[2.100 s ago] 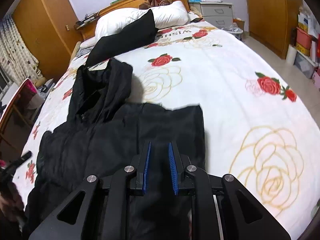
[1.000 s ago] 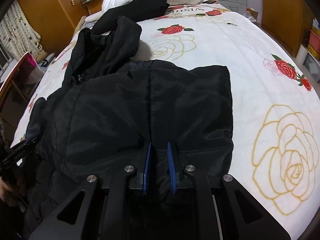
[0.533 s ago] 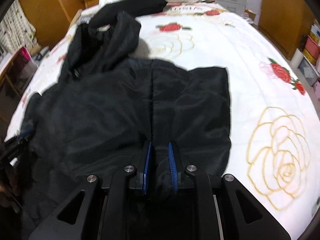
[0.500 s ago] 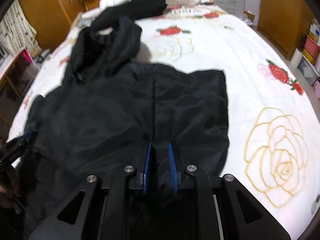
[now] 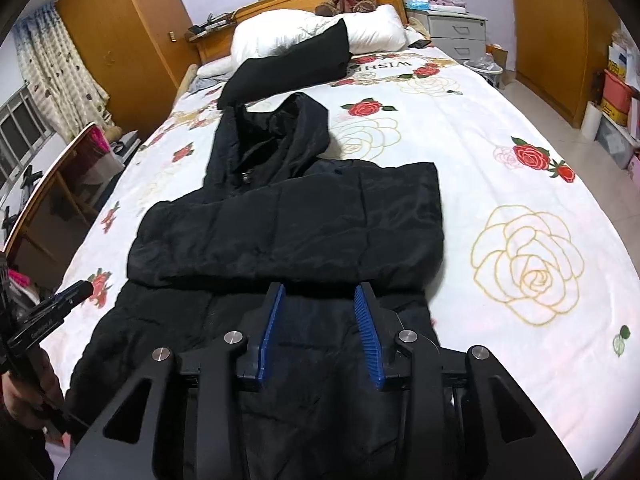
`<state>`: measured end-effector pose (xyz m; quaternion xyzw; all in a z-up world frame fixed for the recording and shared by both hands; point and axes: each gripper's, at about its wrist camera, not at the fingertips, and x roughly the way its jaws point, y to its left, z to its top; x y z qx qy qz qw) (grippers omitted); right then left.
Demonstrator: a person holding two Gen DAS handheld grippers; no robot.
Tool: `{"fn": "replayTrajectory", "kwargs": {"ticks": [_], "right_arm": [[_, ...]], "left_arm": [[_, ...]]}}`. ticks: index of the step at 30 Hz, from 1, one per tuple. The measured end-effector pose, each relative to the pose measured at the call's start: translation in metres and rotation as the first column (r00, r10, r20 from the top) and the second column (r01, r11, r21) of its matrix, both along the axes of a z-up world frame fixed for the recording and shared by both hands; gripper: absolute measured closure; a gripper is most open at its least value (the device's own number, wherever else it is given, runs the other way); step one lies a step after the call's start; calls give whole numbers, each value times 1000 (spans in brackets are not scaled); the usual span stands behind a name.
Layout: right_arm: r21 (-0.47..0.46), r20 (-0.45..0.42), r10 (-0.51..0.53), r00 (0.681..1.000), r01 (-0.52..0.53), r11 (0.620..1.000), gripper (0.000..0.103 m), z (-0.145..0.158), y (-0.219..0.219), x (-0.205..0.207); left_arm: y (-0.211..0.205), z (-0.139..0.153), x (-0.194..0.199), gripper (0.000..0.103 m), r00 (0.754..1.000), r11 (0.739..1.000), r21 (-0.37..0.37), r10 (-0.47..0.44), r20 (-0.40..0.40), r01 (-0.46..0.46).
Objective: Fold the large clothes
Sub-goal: 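Grasp the jacket hem with both grippers and lift it toward the hood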
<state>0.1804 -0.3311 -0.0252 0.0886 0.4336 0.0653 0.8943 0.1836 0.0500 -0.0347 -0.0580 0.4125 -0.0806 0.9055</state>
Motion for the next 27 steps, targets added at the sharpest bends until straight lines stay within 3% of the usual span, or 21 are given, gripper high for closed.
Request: {"fn": "replayTrajectory", "kwargs": {"ticks": [11, 20, 27], "right_arm": [[18, 33, 57, 998, -57, 998, 66, 24, 21, 38], [-11, 72, 83, 994, -82, 997, 66, 40, 33, 122], [-73, 59, 117, 991, -113, 991, 66, 27, 47, 203]], "left_arm": [[-9, 24, 38, 50, 999, 999, -3, -34, 34, 34], [-18, 40, 131, 46, 997, 999, 28, -40, 67, 38], [-25, 30, 222, 42, 998, 999, 46, -31, 57, 28]]}}
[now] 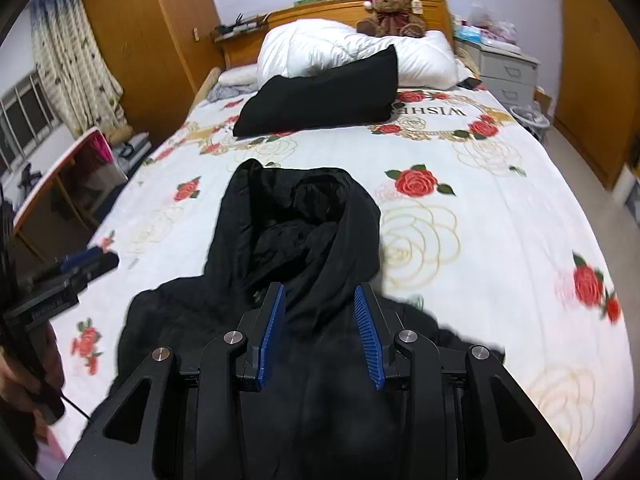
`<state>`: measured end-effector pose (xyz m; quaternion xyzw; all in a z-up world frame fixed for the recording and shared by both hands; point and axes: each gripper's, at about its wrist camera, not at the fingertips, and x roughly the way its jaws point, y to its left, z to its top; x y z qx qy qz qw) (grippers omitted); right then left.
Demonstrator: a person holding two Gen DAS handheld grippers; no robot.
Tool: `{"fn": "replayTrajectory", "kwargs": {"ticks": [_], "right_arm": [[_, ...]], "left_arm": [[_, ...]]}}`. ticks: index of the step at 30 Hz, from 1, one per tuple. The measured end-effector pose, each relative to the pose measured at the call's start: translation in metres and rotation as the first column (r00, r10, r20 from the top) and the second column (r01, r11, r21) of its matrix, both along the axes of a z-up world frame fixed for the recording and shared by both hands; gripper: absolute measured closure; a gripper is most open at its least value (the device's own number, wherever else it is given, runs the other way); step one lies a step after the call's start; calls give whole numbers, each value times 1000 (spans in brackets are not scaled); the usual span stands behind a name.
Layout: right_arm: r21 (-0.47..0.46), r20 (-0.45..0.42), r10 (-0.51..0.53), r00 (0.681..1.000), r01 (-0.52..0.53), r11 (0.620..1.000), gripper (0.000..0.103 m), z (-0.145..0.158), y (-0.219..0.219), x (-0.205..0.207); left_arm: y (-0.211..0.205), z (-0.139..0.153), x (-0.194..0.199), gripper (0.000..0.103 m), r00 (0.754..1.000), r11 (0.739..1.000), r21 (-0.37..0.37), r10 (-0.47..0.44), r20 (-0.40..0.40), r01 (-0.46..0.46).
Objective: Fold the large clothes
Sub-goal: 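Grasp the jacket hem with both grippers and lift it toward the hood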
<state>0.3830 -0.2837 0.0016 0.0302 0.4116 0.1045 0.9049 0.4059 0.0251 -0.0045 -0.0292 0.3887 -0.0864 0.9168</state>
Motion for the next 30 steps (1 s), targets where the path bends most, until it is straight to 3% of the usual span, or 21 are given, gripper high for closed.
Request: {"fn": "replayTrajectory", "kwargs": {"ticks": [9, 16, 17, 18, 19, 20, 23, 30], "right_arm": [[-59, -33, 16, 999, -18, 998, 66, -40, 5, 95], [-92, -38, 7, 999, -10, 996, 66, -65, 14, 156], [-98, -46, 8, 999, -12, 995, 66, -69, 17, 163], [-108, -64, 6, 998, -13, 994, 73, -76, 19, 168], [-119, -72, 3, 997, -12, 993, 92, -79, 21, 171], [-131, -77, 3, 997, -13, 991, 92, -81, 24, 172], [-123, -43, 25, 999, -30, 992, 93, -72, 25, 159], [-55, 51, 62, 997, -60, 997, 94, -20, 15, 91]], "left_arm": [[-32, -49, 111, 41, 998, 998, 57, -19, -51, 22], [-54, -81, 166, 42, 999, 992, 122, -18, -44, 24], [-56, -84, 171, 51, 999, 991, 128, -20, -42, 25], [-59, -88, 175, 63, 999, 991, 134, -23, -42, 28], [-61, -91, 178, 88, 998, 990, 137, -27, -51, 34], [-61, -94, 178, 95, 998, 991, 127, -32, -62, 40], [-54, -85, 165, 98, 999, 996, 85, -32, -12, 33], [-17, -38, 98, 99, 998, 999, -42, -11, 65, 14]]}}
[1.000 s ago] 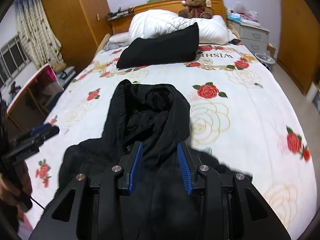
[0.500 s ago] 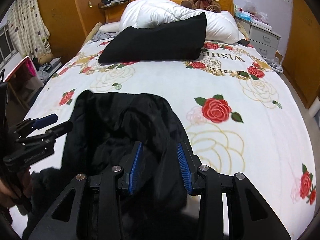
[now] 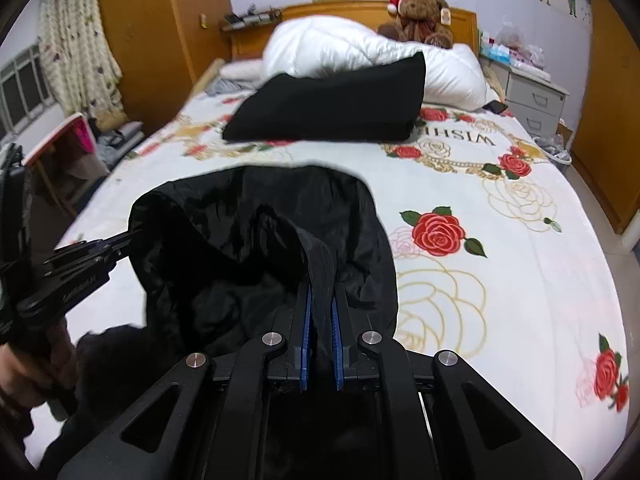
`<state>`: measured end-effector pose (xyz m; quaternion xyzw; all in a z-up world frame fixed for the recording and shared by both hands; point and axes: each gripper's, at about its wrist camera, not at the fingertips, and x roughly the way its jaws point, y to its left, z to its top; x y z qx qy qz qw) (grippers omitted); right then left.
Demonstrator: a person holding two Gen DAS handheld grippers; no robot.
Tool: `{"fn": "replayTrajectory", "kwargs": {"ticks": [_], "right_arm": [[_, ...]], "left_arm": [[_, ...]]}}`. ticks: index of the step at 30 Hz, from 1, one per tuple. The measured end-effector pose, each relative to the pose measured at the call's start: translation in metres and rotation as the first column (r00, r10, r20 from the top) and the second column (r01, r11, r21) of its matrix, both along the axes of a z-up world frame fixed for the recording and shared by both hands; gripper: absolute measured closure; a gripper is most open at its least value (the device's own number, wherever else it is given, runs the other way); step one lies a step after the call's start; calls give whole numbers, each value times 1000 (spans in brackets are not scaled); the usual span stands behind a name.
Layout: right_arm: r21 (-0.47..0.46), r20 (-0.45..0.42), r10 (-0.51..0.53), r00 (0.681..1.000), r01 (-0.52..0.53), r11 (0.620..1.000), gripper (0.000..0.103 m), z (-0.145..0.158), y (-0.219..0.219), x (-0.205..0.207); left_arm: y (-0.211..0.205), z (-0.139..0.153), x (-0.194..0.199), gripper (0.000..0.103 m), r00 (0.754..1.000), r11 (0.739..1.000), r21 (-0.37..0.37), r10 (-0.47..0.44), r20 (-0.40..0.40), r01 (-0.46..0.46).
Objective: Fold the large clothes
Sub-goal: 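Grasp the jacket hem with both grippers and lift it toward the hood, then lay the lifted hem over the jacket toward the hood and open both grippers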
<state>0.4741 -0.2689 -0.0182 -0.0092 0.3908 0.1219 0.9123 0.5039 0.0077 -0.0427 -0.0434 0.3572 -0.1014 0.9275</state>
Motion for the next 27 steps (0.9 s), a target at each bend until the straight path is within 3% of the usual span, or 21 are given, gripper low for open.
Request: {"fn": "replayTrajectory", "kwargs": {"ticks": [4, 8, 13, 18, 21, 23, 25, 27], "right_arm": [[34, 38, 29, 999, -30, 999, 94, 25, -2, -60], [57, 30, 52, 998, -54, 997, 94, 24, 1, -117], [69, -72, 63, 995, -59, 996, 94, -13, 3, -171], [41, -192, 43, 981, -36, 999, 89, -43, -1, -193], [76, -215, 57, 975, -41, 996, 82, -40, -7, -205], [91, -198, 55, 979, -38, 995, 74, -29, -11, -214], [116, -161, 57, 985, -39, 992, 51, -13, -16, -222], [130, -126, 59, 990, -42, 991, 46, -2, -19, -225]], "left_arm": [[20, 26, -56, 99, 999, 997, -79, 7, 32, -4], [31, 30, -116, 99, 1000, 995, -103, -3, 30, 6], [42, 4, -170, 98, 998, 993, -121, 6, -57, -13], [48, -18, -208, 97, 988, 994, -108, 12, -152, -28], [53, -18, -231, 87, 984, 995, -93, 10, -176, -26], [59, -16, -249, 70, 985, 995, -95, 11, -173, -28], [64, -10, -266, 63, 987, 995, -92, 16, -157, -31], [68, -1, -278, 60, 990, 995, -90, 22, -140, -35]]}}
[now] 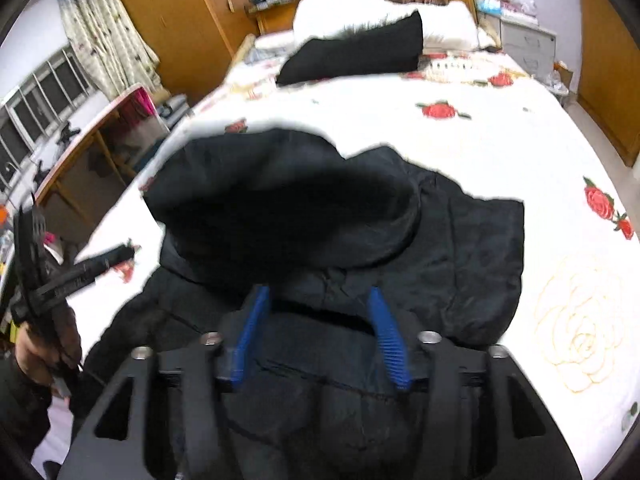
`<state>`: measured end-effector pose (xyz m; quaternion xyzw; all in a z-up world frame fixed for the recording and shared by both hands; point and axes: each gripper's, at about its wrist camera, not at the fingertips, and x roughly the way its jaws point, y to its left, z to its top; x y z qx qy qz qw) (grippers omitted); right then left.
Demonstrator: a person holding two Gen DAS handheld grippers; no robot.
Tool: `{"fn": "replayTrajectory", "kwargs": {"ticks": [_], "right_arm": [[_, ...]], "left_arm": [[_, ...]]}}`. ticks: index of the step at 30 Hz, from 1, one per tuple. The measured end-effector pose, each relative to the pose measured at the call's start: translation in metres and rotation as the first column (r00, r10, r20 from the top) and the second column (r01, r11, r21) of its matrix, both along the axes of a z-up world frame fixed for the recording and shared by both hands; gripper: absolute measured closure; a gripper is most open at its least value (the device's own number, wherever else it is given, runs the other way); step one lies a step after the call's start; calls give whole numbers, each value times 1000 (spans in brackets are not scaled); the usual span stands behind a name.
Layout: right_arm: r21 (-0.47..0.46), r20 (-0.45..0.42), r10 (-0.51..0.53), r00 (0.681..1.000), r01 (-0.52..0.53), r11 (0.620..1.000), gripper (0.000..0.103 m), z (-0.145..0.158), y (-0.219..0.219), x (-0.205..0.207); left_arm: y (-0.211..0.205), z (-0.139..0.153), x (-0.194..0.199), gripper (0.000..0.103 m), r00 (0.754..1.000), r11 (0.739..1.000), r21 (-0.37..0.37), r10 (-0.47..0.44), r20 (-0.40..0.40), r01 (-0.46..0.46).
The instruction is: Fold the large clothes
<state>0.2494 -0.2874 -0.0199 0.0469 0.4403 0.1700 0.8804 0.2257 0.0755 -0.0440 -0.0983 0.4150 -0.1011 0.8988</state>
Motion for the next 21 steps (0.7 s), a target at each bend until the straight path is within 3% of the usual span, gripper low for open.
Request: {"fn": "replayTrajectory", "kwargs": {"ticks": [4, 9, 16, 21], "right_arm": [[21, 33, -19, 999, 19, 1000, 46, 18, 1, 14], [144, -25, -99, 995, 102, 984, 46, 10, -3, 34], [314, -208, -125, 970, 187, 931, 46, -31, -9, 59], [376, -232, -97, 968, 181, 909, 46, -44, -3, 65]], "left_arm": [[-5, 25, -2, 48, 999, 1000, -20, 0, 52, 1], [-28, 42, 29, 47, 995, 1000, 2, -27, 99, 27], [-55, 30, 48, 47, 992, 997, 31, -74, 101, 71], [-59, 10, 53, 47, 995, 996, 46, -75, 71, 72]]}}
